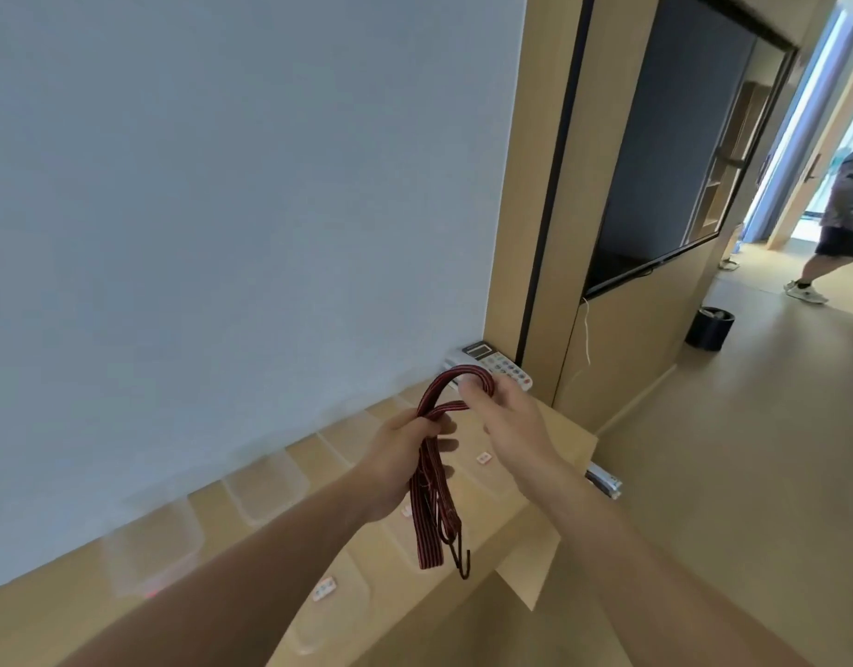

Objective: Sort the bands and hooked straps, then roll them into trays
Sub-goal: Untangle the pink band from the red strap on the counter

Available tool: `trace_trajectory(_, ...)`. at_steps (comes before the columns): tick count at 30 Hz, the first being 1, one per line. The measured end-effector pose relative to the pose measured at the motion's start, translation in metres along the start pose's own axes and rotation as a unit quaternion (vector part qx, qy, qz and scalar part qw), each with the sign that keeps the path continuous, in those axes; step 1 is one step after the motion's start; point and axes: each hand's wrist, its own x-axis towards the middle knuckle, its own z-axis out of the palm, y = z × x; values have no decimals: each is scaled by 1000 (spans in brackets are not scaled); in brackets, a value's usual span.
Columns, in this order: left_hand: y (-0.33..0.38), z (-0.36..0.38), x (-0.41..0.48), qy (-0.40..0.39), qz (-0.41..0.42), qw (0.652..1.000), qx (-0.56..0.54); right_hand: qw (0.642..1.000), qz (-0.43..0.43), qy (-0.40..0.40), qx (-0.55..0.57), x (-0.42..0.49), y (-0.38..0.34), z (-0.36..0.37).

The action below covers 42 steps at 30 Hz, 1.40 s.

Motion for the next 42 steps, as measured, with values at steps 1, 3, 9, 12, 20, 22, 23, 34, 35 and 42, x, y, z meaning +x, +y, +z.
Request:
trace_trajectory(1,-2,8,6,12,-11,1000,-11,1000,-1,-5,-9,-1,7,-7)
trace_trajectory(3,-6,20,20,34,-30,999,-20,1000,-5,-20,-14,1,23,-17)
trace_trajectory(9,-18,26,62,17,-85,993,-80,987,38,-95,-121,24,64,-25)
trace_trajectory(12,-23,25,89,-37,-122,988,-85,985,68,-118,-104,43,77,-23)
trace_trajectory(20,-42,15,173,-33,-170,984,-31,973,194,-101,-68,118,98,-39)
trace_trajectory(22,-55,12,183,-46,-182,982,2,969,213,-100,-71,136,108,-41)
trace_trajectory(23,-61,11,186,-52,-188,981,18,967,221,-97,-76,145,113,-42)
trace_trajectory(34,-110,46,248,24,-170,979,109,942,290,-143,-91,242,183,-67)
trace_trajectory(35,-114,52,254,40,-178,979,97,939,294,-153,-93,250,191,-70)
trace_trajectory(42,-153,95,285,136,-203,958,147,905,342,-232,-104,300,251,-91)
